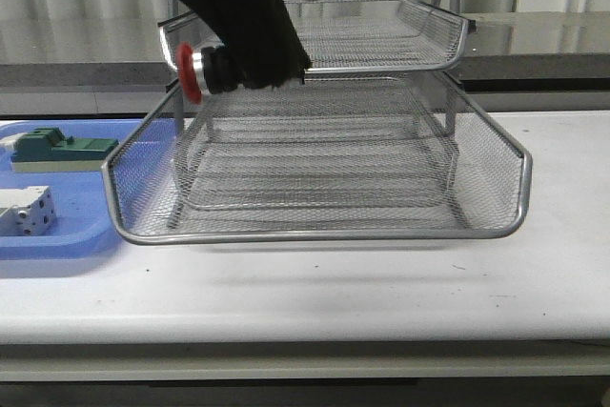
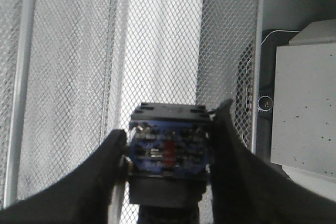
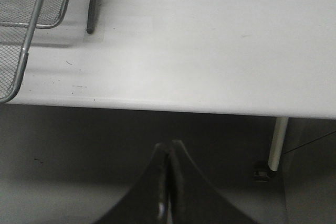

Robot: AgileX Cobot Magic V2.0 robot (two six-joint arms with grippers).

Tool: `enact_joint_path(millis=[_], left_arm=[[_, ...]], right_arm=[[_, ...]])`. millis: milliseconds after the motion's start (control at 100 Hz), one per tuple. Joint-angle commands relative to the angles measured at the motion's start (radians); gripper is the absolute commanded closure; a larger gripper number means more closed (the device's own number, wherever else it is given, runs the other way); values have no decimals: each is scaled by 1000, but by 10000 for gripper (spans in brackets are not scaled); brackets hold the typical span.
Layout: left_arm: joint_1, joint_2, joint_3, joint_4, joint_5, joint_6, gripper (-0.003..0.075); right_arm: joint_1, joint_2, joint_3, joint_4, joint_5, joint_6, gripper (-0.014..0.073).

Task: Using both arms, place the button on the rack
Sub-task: 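Carry the button over the pulled-out tier and release it there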

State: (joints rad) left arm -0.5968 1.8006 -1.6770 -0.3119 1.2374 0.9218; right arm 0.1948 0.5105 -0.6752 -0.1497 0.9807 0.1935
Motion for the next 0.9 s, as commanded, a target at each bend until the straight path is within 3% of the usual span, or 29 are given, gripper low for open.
enact_joint_path(millis=[0,510,600,800,890], left_arm=[[-15,-25,-24,-36,-63,-8,741],[-39,38,-24,-36,-105,-8,731],[-39,38,-24,-36,-103,-8,666],[-39,38,-24,-36,-100,-8,387],[-39,38,-24,-36,-100,-8,306]], right_arm=[[0,2,-36,-21,-49,0,664],[0,2,-36,-21,-49,0,664],[0,2,-36,-21,-49,0,664],[0,2,-36,-21,-49,0,664],[0,2,-36,-21,-49,0,664]])
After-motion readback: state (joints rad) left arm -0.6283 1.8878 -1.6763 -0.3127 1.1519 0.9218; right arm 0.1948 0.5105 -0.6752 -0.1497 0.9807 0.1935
